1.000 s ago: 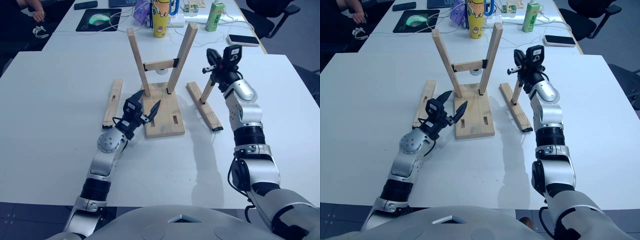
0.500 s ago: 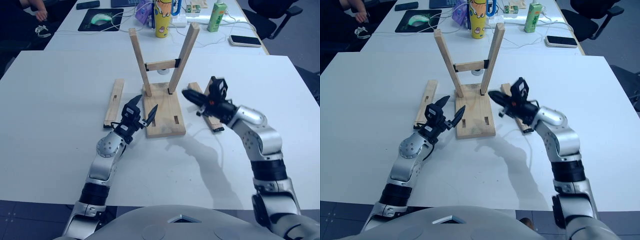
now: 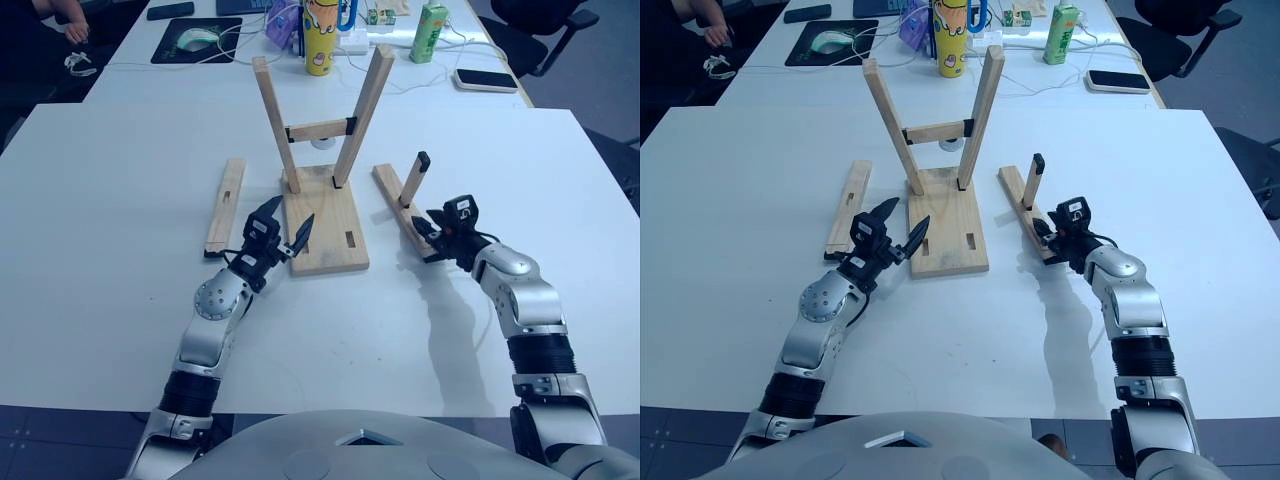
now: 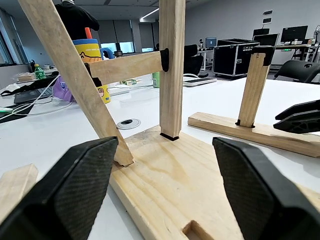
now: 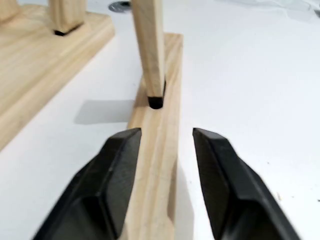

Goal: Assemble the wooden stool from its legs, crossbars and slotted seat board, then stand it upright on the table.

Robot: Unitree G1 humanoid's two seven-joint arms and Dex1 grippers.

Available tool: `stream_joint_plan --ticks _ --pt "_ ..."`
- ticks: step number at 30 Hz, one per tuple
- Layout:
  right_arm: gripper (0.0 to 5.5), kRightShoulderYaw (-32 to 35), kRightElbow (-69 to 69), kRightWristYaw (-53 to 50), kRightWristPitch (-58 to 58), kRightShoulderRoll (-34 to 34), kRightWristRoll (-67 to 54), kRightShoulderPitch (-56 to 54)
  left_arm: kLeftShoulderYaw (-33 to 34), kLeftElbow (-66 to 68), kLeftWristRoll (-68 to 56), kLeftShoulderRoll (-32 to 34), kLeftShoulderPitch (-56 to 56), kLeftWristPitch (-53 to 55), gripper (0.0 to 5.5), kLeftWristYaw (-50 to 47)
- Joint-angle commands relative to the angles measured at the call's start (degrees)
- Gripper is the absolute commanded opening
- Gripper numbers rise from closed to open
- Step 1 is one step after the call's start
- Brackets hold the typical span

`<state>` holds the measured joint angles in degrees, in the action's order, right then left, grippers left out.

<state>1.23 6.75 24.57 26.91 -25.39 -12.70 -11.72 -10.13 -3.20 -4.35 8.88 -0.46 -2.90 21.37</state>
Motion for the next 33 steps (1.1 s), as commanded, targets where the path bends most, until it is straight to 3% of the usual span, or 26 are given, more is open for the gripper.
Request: stream_joint_plan --ticks 1,7,12,21,24,28,33 --pt "2.55 -0.13 0.44 0.25 2.48 0.63 0.06 -2.52 0.15 0.34 0.26 0.25 -0.98 -0.05 3.51 0.31" --pt "3.49 -1.20 -0.16 1.64 5.71 0.64 0.26 -4.03 0.17 0.62 0.32 -0.08 -0.82 -0.44 3.51 0.08" --pt "3.49 -3.53 2.33 1.31 9.07 0.19 2.93 -5.64 0.10 0.56 0.45 -0.23 -0.88 -0.46 3.51 -0.13" --pt "2.13 -4.47 2.00 0.88 12.49 0.91 3.94 -5.28 -0.34 0.42 1.24 0.77 -1.65 -0.06 3.51 0.49" --pt "2.06 -3.14 2.16 -0.41 11.96 1.32 3.86 -5.48 -0.44 0.84 1.84 0.71 -2.47 0.02 3.51 0.05" --pt "2.06 5.34 3.18 -5.36 3.48 4.11 0.92 -8.92 1.72 1.02 -1.22 -0.14 -3.37 1.72 3.51 0.19" --pt "2.06 17.56 -2.27 -2.84 -2.72 9.08 -14.50 -15.14 4.54 -0.43 -7.69 -0.07 -5.37 6.01 3.51 2.68"
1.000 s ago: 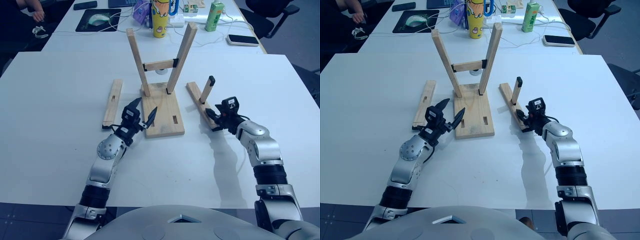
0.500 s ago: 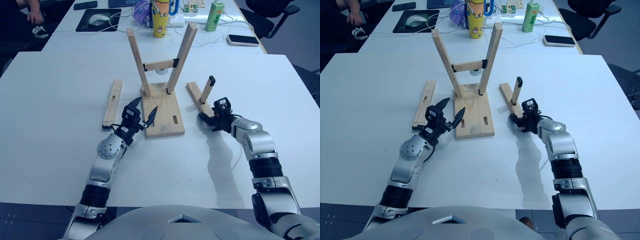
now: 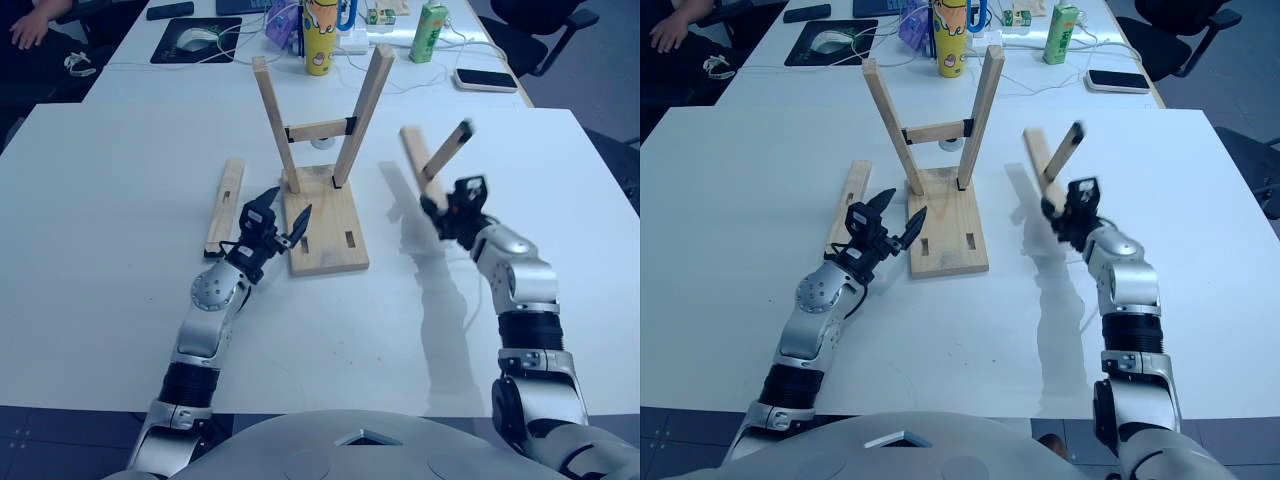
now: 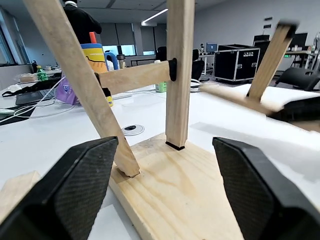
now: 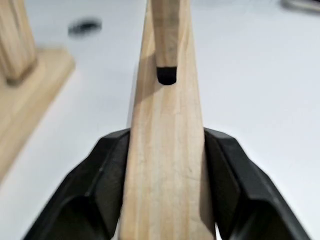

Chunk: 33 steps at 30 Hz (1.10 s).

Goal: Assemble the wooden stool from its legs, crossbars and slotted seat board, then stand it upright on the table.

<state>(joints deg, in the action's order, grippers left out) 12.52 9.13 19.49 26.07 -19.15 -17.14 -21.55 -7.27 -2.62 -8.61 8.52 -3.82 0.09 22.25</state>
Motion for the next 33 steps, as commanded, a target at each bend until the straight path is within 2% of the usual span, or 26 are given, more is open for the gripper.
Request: stream_joint_plan --ticks 1,6,8,11,17,20,25,31,33 --pt "2.06 7.98 -5.96 3.68 -0.04 3.32 -14.82 -6.72 2.05 -1.13 -4.38 0.75 -2.58 4.06 3.51 2.65" --pt "2.06 12.63 -12.48 7.46 12.31 1.34 -34.94 -10.14 3.21 -3.20 -9.23 2.48 -4.91 9.52 3.51 6.60" --pt "2.06 11.62 -13.64 10.62 19.77 -1.00 -41.82 -10.42 4.91 -5.91 -14.88 2.49 -5.50 13.97 3.71 8.22" --pt "2.06 6.93 -16.10 17.58 28.79 -5.37 -46.78 -7.75 9.78 -10.48 -30.16 2.60 -7.55 23.82 4.06 10.77" --pt "2.06 1.19 -15.93 28.52 37.67 -9.75 -50.05 -1.14 16.46 -12.09 -53.04 6.47 -14.08 40.75 5.01 10.93" --pt "2.06 -0.52 -15.96 33.27 39.59 -11.06 -50.78 -0.16 18.40 -10.08 -62.56 8.00 -16.91 47.71 5.04 10.15" --pt "2.06 -3.32 -15.75 38.64 40.20 -12.91 -49.19 -0.85 18.76 -7.18 -69.47 10.06 -19.14 54.43 5.04 9.68" --pt "2.06 -5.31 -16.11 41.33 39.34 -13.90 -47.68 -0.97 17.33 -6.45 -67.85 11.91 -19.77 56.84 5.04 10.94" --pt "2.06 -5.56 -16.12 41.40 39.28 -13.96 -47.52 -0.90 17.15 -6.91 -67.96 12.40 -19.59 57.36 4.84 11.66"
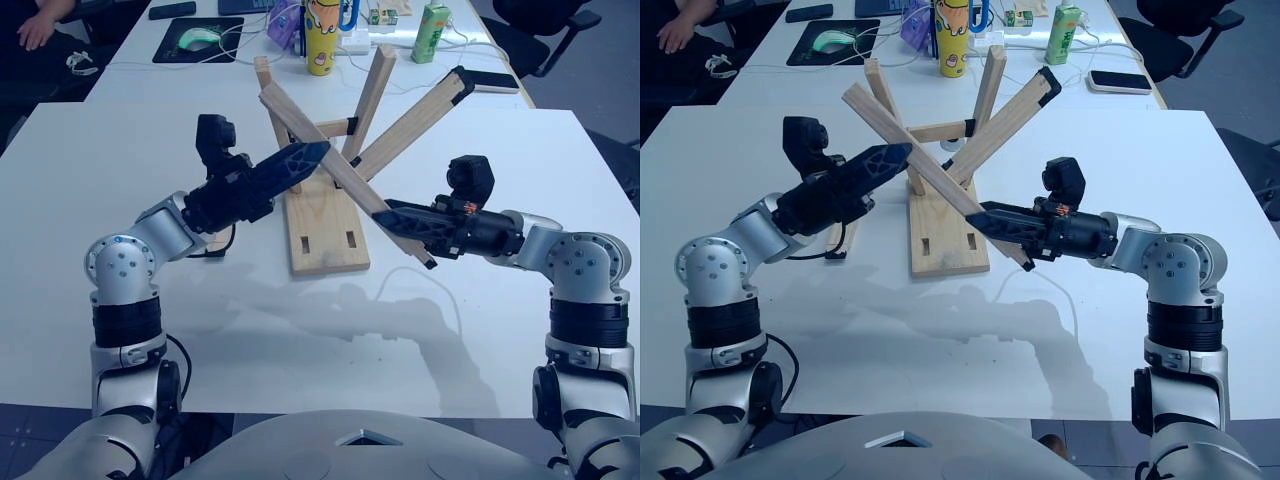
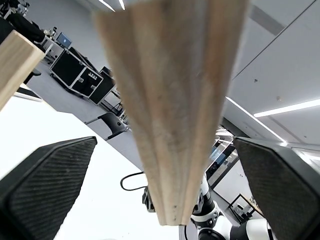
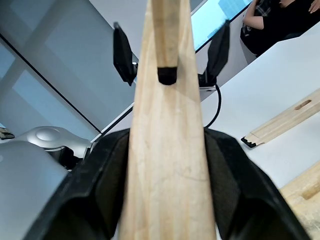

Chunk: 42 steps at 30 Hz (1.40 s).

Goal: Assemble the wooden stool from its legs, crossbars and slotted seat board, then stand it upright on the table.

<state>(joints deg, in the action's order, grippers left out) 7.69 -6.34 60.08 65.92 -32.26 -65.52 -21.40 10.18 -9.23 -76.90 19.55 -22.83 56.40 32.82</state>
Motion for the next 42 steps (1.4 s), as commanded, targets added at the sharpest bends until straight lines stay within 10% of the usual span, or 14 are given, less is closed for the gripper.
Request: stream_joint_plan --ticks 1,16,23,32,42 --pt "2.06 -0.90 -0.74 0.87 -0.64 -0.90 1.00 -0.93 -0.42 -0.44 0.68 1.57 -0.51 1.06 4.67 1.29" --pt "2.06 -2.06 0.37 2.91 -1.03 -1.55 2.89 -0.97 -0.58 -0.61 1.81 3.66 -0.26 2.16 2.08 4.46" --pt "2.06 -3.26 1.42 3.93 -5.30 -1.69 7.12 -1.69 -0.27 -0.28 3.70 4.06 -0.30 1.28 2.02 5.96" --pt "3.55 -1.76 3.29 6.39 -6.37 -3.58 7.54 0.36 0.94 0.31 7.18 6.17 0.65 0.33 2.02 8.56" --pt "3.77 -10.24 8.37 10.36 -35.32 -7.05 33.21 7.48 8.32 5.67 13.07 20.15 2.97 -0.82 2.02 17.14"
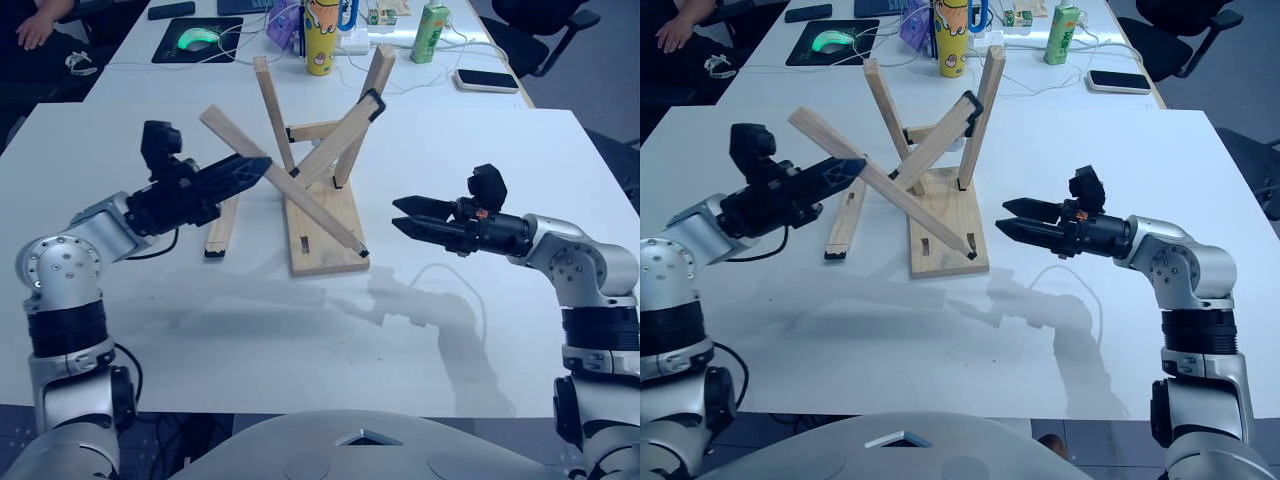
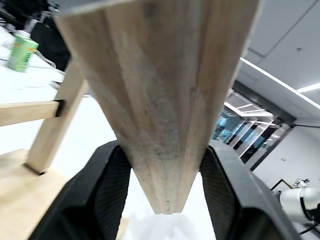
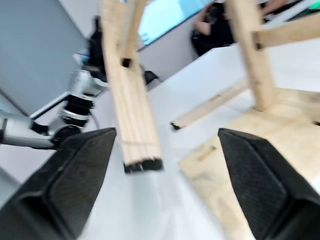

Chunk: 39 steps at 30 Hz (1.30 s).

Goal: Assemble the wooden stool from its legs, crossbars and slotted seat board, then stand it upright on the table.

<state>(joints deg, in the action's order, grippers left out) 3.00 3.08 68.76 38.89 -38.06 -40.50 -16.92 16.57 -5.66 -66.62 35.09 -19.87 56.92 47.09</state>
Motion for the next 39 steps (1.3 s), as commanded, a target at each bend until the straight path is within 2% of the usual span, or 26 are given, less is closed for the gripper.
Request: stream_joint_plan --ticks 1,3,6,11,17,25,27,30,32,34,39 --pt "3.77 -8.59 -2.51 2.03 -11.91 -1.58 11.97 3.84 2.14 3.21 4.28 5.97 -0.29 -2.24 2.02 4.01" --pt "3.77 -15.60 -4.22 1.62 -21.19 -2.04 21.91 4.78 2.54 5.28 7.30 7.75 -1.17 -4.82 2.02 5.49" --pt "3.77 -21.12 -2.09 -3.98 -35.17 0.22 34.23 4.76 2.54 8.57 9.65 5.97 -4.53 -8.75 2.02 6.05" --pt "3.77 -23.18 4.67 -15.39 -49.83 5.79 44.72 2.47 1.82 6.49 11.17 1.89 -4.29 -12.60 2.02 4.73" --pt "3.77 -23.30 12.13 -22.24 -54.48 8.02 50.58 0.36 0.09 4.42 14.83 0.02 -2.06 -15.36 2.02 4.48" --pt "3.77 -21.46 19.03 -27.79 -56.44 9.81 52.15 -3.34 -4.30 2.46 21.67 -3.87 -0.24 -21.35 2.02 3.11" --pt "3.77 -19.75 17.22 -25.84 -55.27 9.86 48.49 -2.15 -4.44 2.44 22.78 -3.77 -0.31 -22.33 2.02 3.15" --pt "3.77 -15.54 11.48 -20.66 -46.52 10.83 37.21 0.51 -4.66 2.06 24.36 -3.43 -0.38 -24.00 2.02 3.44" --pt "3.51 -10.99 5.62 -19.67 -33.82 13.64 24.45 2.29 -4.89 1.28 25.56 -2.85 -0.16 -25.11 2.02 3.79" --pt "3.19 -8.20 1.09 -22.90 -26.38 17.66 16.60 3.39 -5.16 0.93 26.07 -2.42 -0.54 -25.39 2.02 4.35" --pt "2.20 -9.06 -0.07 -37.10 -22.90 26.13 20.65 4.46 -7.19 1.41 28.23 -1.50 -1.90 -26.27 2.02 6.43"
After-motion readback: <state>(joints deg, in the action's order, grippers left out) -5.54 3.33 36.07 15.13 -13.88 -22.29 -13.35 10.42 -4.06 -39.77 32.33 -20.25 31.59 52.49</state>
